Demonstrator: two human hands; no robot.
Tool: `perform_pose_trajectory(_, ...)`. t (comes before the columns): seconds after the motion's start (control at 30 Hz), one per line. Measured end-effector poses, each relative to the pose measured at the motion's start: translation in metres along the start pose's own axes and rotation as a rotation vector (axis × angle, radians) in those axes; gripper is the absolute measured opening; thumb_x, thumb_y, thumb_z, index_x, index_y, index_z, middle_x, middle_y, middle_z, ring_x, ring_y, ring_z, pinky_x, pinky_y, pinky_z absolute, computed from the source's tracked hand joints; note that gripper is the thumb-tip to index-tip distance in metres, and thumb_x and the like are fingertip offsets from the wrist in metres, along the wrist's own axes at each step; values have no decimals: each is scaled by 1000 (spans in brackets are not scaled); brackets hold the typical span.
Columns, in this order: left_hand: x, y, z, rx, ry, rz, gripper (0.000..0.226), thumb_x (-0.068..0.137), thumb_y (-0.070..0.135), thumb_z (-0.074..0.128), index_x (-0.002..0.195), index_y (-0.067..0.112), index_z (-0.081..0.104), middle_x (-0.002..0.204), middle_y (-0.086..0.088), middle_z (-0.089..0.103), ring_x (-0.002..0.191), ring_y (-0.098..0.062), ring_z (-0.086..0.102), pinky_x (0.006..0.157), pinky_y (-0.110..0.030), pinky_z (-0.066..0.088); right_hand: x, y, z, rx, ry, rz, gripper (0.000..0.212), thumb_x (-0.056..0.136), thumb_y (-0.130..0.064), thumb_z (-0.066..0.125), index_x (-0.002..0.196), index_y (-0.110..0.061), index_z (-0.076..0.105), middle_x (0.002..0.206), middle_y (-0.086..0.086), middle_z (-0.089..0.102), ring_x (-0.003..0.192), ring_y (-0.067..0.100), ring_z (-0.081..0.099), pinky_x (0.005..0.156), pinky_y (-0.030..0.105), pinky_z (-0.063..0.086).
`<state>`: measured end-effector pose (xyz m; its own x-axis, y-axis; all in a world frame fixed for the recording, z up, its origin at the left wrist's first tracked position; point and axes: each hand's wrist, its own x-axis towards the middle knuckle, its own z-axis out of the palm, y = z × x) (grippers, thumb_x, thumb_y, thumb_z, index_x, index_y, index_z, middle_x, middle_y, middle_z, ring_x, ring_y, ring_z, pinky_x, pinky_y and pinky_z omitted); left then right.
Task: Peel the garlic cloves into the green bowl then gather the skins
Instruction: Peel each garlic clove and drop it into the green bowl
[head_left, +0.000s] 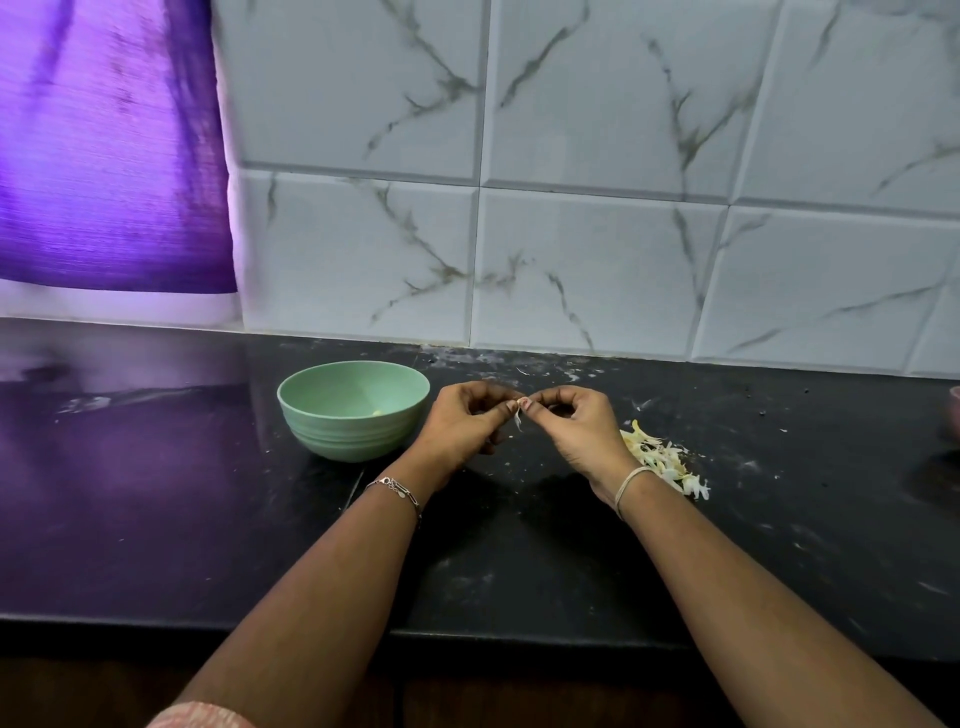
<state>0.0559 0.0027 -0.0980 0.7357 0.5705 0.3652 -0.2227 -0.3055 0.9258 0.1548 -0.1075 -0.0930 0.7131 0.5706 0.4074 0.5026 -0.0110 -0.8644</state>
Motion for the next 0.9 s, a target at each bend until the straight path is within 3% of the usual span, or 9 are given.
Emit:
perform_pose_trajectory(0.17, -1, 2, 0, -30, 10, -67, 13, 88, 14, 69, 99, 8, 72, 58, 9, 59, 45, -5, 42, 44, -17, 38, 4, 7, 5, -138, 22, -85, 14, 69, -57, 68, 73, -44, 70, 79, -8, 70, 81, 16, 66, 89, 53, 49)
perform_pose_trajectory(0.3, 0, 3, -1, -44, 12, -93, 8, 88, 13, 68, 96, 9, 71, 54, 12, 61, 45, -6, 41, 43, -17, 35, 4, 4, 3, -301, 52, -146, 12, 85, -35, 71, 74, -35, 64, 92, -10, 67, 88, 14, 61, 97, 47, 42)
perform_pose_trajectory(0.47, -2, 4, -1, -55, 13, -102, 11, 89, 13, 67, 99, 8, 71, 61, 11, 64, 51, -7, 46, 45, -17, 38, 5, 7, 2, -459, 58, -241, 6, 90, -31, 64, 91, -27, 67, 101, -12, 60, 103, 12, 55, 92, 32, 28)
perform_pose_trajectory(0.63, -4, 7, 0, -46, -20, -128, 15, 89, 27, 68, 100, 18, 69, 79, 8, 67, 64, -3, 58, 54, -17, 46, 4, 8, 0, -576, 59, -302, 12, 94, -28, 58, 101, -20, 64, 109, -6, 58, 109, 15, 53, 99, 35, 26)
perform_pose_trajectory(0.9, -3, 4, 0, -59, -54, -131, 11, 89, 15, 68, 98, 11, 64, 72, 1, 60, 52, -3, 52, 48, -16, 41, -1, 3, 0, -782, 24, -389, 18, 97, -30, 49, 108, -19, 58, 113, -3, 54, 113, 18, 50, 98, 38, 26)
